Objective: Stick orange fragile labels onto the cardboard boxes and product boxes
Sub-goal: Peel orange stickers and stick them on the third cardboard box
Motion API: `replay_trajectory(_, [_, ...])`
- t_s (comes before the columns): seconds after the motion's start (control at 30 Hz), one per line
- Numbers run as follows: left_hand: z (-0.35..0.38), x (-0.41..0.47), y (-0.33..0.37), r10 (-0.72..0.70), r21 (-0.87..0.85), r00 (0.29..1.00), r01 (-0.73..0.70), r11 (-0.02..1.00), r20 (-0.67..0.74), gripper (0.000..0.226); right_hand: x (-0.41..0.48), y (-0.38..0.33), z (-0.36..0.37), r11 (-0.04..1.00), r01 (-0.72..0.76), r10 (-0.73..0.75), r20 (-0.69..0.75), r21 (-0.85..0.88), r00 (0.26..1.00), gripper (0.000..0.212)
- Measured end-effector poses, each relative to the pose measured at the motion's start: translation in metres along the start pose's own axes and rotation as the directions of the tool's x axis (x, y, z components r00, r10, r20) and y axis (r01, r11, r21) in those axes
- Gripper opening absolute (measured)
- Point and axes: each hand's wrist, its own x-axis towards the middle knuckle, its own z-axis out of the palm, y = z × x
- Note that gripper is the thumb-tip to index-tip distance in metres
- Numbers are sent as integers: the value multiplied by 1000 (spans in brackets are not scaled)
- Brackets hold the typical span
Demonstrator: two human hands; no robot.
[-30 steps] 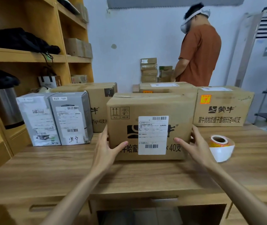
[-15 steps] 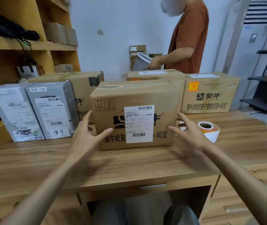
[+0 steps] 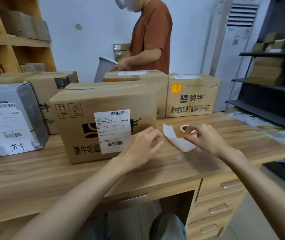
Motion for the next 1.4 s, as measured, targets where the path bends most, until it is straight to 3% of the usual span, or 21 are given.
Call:
replay_trajectory(0.17, [38,32,16,-88,-58,984,98,994,152,31,0,15,10,1000,12,-12,36,5,999,15])
replay_trajectory(0.3, [58,47,21,-196,-156,952,236,959,237,40,3,22,16,994,28,-31,25,107,999,21])
replay_trajectory(0.43, [77,57,19,-231,-227,929,301,926,288,20,8,31,18,983,55,-60,23,174,998,17])
replay_trajectory(0.63, [79,57,13,-229,-194,953,267,944,198,16,17,45,5,978,60,-54,-38,199,998,18])
replay_trajectory(0.77, [73,57,14,-261,-164,954,283,945,145,21,24,53,1,994,7,-14,58,111,998,29])
replay_trajectory(0.9, [77,55,11,-339,-146,938,347,926,77,22,28,56,4,998,33,-38,94,51,995,10])
replay_trajectory(1.27, [77,57,14,-404,-36,914,405,914,33,21,16,56,1,997,10,-15,79,71,997,21])
replay_trajectory(1.4, [79,58,9,-430,-16,902,431,902,34,24,10,63,-7,991,20,-29,71,129,997,14])
